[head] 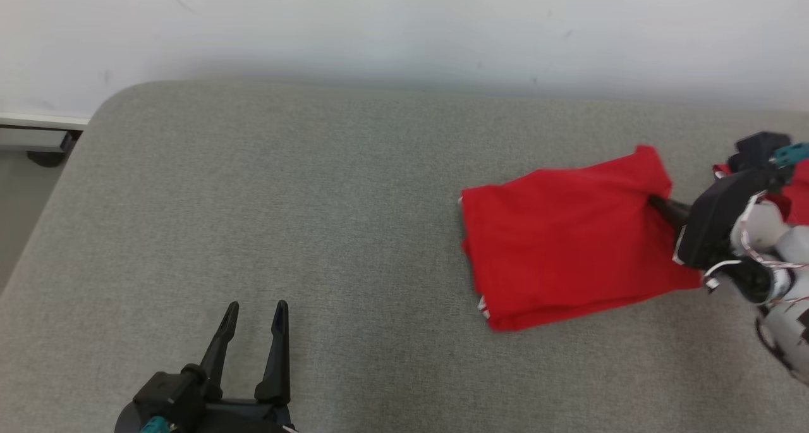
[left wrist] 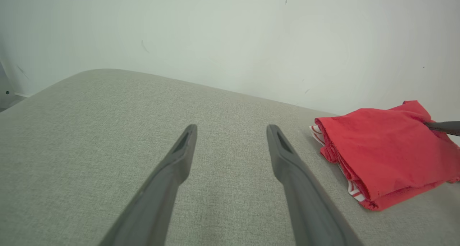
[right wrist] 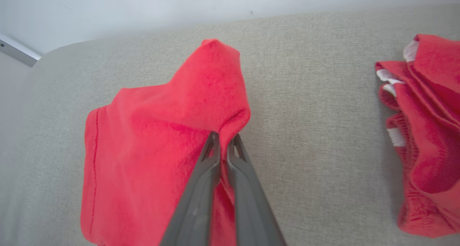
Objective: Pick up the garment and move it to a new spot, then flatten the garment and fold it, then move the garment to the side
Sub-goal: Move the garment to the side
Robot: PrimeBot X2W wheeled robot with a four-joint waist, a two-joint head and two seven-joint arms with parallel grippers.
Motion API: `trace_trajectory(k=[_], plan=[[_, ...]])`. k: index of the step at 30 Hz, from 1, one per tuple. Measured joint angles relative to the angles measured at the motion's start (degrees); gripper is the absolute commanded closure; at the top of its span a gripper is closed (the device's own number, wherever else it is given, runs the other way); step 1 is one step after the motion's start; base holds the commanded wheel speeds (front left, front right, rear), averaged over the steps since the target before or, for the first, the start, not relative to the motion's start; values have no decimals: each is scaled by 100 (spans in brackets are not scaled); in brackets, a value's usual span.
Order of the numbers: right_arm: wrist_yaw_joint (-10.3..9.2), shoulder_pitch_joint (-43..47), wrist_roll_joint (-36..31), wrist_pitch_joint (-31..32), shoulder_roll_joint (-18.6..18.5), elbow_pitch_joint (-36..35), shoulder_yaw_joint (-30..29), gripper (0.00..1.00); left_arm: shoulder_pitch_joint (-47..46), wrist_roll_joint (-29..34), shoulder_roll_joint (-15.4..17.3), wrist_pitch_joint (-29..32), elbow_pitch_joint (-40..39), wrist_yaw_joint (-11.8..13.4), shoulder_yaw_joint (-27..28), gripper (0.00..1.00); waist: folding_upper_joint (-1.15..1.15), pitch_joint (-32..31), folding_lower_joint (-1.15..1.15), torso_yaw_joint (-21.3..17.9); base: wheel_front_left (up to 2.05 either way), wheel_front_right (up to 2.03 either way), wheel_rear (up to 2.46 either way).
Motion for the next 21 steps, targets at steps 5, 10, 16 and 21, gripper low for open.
trace_trajectory(k=[5,10,16,21], plan=[[14,-258,-96,75,-326,60,-29,100,-18,1,55,0,-37,-2,15,0,0,142,0,-116,0,0,0],[53,-486,-149,175,-487,134,-46,100,-88,11,82,0,-64,-9,30,0,0,255,0,-220,0,0,0],[103,-823,-308,320,-740,216,-38,100,-265,51,90,0,-79,-58,14,0,0,420,0,-370,0,0,0],[129,-1109,-406,447,-928,358,-16,100,-392,58,85,0,-88,-109,-51,0,0,550,-1,-445,0,0,0]])
